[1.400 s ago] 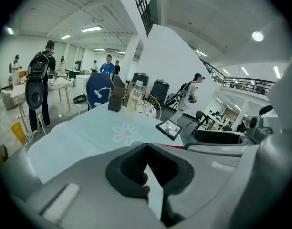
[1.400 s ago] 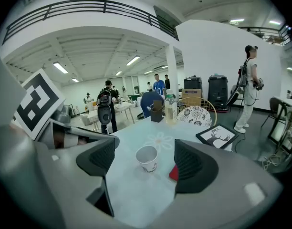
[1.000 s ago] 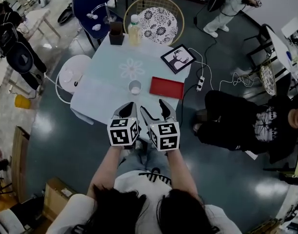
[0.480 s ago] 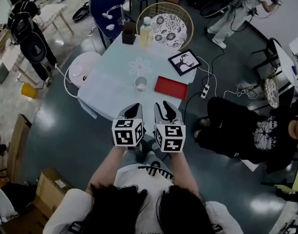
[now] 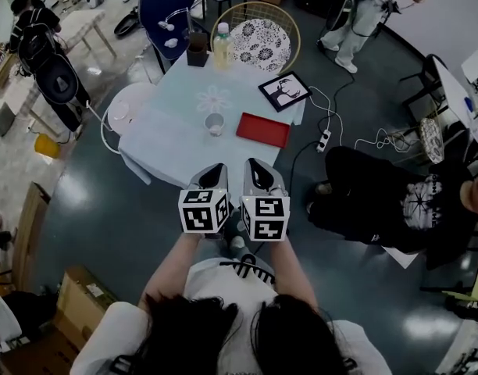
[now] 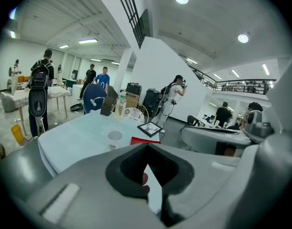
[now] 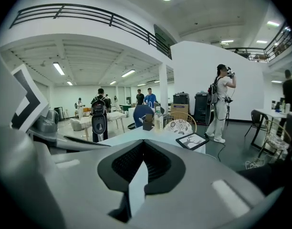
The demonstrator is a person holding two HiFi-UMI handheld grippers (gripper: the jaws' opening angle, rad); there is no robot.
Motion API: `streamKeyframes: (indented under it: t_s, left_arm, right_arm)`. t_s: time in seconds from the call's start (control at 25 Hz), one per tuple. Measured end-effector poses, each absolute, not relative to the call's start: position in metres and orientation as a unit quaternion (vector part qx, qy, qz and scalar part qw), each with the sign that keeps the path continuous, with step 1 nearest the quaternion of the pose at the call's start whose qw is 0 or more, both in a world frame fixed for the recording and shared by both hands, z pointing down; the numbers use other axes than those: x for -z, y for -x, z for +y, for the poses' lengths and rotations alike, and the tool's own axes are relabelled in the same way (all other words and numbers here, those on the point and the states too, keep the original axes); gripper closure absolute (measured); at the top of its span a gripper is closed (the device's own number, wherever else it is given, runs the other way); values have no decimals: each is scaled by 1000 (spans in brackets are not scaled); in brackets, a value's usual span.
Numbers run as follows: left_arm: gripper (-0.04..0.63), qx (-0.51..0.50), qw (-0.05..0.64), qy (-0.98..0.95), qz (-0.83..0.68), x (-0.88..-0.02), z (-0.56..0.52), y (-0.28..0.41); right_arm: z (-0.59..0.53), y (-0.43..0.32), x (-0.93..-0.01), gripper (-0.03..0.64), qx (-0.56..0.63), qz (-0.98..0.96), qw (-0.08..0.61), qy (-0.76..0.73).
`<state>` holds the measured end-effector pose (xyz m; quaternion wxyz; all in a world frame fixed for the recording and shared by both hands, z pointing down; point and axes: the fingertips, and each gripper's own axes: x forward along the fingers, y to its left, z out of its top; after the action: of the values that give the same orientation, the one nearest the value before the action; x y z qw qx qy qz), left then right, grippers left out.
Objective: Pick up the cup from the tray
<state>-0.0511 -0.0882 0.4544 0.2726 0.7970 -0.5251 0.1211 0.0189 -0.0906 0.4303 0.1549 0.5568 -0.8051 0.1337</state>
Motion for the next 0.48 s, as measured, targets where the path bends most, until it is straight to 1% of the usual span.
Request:
streamKeyframes:
  t_s: [0.2,0.48]
  left_arm:
    - [595,-122,264,-801,-524,-448,-76,40]
    - [595,-125,262,-802,-523,-451,-56,29]
  right_arm:
    - [-74,-25,-428,595,-147,-810,146,-548]
    - [-53,-35,-433,595,-142,-809,162,-548]
